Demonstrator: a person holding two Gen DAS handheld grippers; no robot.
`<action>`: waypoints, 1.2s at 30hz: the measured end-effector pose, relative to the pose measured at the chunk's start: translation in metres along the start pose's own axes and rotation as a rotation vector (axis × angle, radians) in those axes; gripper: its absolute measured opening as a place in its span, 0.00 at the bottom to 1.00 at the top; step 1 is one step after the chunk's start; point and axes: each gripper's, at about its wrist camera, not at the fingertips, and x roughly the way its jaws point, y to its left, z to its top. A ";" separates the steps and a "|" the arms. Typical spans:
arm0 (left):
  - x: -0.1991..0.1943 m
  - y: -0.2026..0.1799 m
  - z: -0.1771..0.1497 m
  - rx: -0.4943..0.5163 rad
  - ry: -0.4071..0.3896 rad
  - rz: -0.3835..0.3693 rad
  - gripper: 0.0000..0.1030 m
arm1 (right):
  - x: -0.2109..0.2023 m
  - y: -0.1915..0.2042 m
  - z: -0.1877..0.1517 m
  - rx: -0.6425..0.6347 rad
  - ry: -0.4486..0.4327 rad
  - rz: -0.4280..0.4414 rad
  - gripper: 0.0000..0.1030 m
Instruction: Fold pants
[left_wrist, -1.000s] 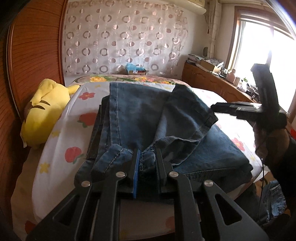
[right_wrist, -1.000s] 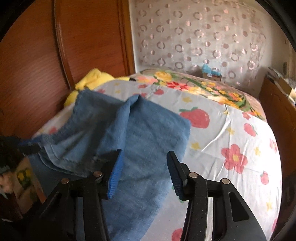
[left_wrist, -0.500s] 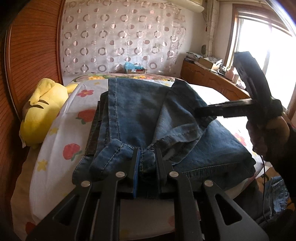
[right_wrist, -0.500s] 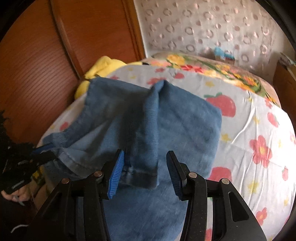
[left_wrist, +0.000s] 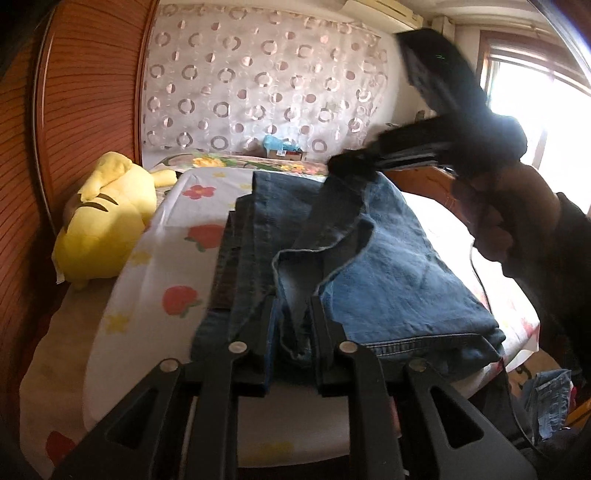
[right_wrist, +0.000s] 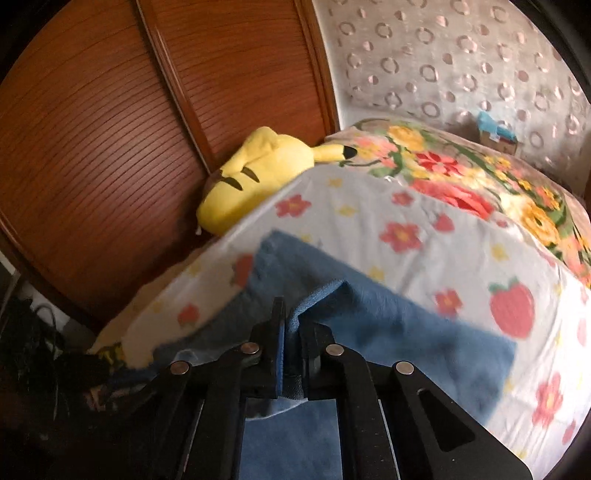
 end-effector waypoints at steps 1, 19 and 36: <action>-0.001 0.003 0.000 -0.001 -0.003 0.001 0.20 | 0.006 0.000 0.006 0.002 0.005 -0.004 0.04; 0.003 -0.023 0.010 0.095 0.004 0.006 0.37 | -0.030 -0.018 -0.009 -0.046 -0.085 -0.165 0.56; 0.031 0.017 0.004 -0.020 0.057 0.142 0.37 | -0.081 -0.089 -0.114 0.078 -0.039 -0.238 0.56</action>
